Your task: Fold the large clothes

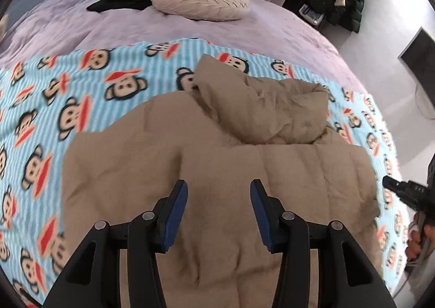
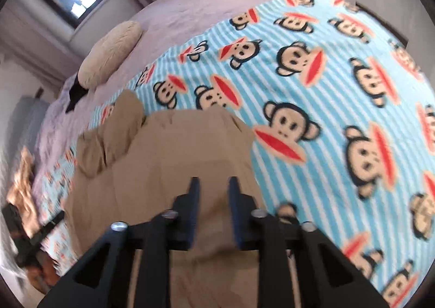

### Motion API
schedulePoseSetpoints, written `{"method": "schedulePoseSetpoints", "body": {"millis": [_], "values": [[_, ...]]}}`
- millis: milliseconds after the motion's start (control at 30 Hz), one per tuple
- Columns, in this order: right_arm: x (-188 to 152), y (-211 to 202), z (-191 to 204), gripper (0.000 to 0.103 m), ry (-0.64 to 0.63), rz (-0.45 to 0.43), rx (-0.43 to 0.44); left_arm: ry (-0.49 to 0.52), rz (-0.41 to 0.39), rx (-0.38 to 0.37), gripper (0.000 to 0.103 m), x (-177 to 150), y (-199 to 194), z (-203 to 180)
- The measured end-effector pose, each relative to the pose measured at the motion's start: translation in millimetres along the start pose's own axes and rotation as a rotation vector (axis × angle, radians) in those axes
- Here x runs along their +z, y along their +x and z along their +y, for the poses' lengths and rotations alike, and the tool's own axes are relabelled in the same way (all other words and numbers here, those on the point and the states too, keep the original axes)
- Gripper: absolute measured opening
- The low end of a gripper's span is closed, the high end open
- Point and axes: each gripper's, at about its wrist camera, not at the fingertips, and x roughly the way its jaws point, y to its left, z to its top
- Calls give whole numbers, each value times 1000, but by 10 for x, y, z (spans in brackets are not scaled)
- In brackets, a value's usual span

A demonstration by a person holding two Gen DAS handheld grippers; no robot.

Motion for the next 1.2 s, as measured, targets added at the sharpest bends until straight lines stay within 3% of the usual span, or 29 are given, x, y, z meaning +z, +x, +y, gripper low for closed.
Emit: {"method": "schedulePoseSetpoints", "body": {"millis": [67,133,233,333,467,633,767,900,1000,1200], "values": [[95,204,18,8,-18,37,26,15,11,57,49,26,215,-25],[133,468,23,6,-64,86,-20,15,37,97,49,19,408,13],[161,771,-14,0,-104,96,-106,-21,63,61,53,0,604,101],[195,931,-137,0,-101,94,-119,-16,59,73,55,-28,675,76],[155,734,-25,0,-161,67,-172,18,51,99,55,-58,677,31],[-331,217,62,2,-287,12,-240,21,46,107,55,-59,674,26],[-571,137,-32,4,-319,22,-301,29,41,129,55,-72,658,-11],[-526,120,-212,5,-240,38,-321,35,31,175,55,-61,445,-58],[-519,-39,-317,5,-167,40,-277,59,12,173,55,-149,170,-91],[-702,-284,-314,5,-124,60,-226,33,79,192,55,-491,-123,-109]]}}
